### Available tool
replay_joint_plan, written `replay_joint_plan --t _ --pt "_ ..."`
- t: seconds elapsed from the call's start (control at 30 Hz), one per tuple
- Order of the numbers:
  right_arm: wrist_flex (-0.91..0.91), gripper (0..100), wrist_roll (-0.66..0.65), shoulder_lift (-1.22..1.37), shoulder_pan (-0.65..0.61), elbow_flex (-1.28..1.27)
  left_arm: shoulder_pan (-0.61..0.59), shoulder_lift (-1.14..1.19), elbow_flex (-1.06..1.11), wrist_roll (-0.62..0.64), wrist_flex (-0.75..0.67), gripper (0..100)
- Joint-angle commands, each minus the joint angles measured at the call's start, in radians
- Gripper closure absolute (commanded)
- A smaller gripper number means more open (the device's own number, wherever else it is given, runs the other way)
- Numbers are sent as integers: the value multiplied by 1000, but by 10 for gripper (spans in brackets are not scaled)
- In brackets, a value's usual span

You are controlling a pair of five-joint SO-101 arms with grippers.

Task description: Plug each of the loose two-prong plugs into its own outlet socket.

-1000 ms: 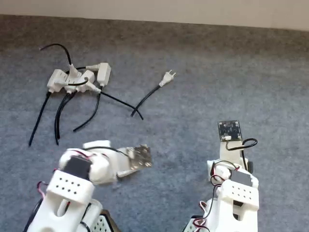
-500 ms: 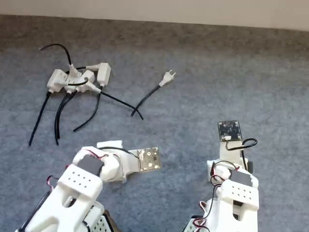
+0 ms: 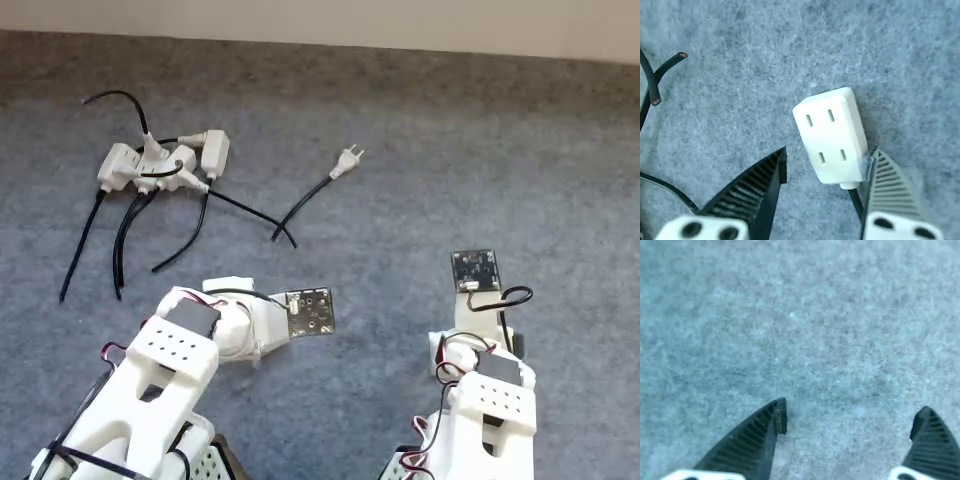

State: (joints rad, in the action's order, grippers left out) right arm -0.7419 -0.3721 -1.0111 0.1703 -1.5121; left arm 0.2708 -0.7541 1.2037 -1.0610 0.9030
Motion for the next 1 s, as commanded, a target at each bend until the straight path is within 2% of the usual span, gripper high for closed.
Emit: replay_joint_plan --t 0.0,0.2,0.4,0.57,0.7,0.8,0.97 --pt "15 626 5 -7 -12 4 -7 4 -33 -14 -14 845" --pt "15 626 5 -7 -12 4 2 4 -31 -95 -12 890" --pt "15 626 5 -7 -12 4 73 4 -16 -94 -12 939" --pt "15 626 5 -7 -12 4 71 -2 -2 -43 -11 912" --pt "15 626 2 -7 -12 4 77 -5 19 46 15 824" --pt "15 626 -35 -7 -13 -4 56 -12 -22 95 20 801" --pt "15 626 -41 -7 -16 -18 -77 -81 -171 419 43 801"
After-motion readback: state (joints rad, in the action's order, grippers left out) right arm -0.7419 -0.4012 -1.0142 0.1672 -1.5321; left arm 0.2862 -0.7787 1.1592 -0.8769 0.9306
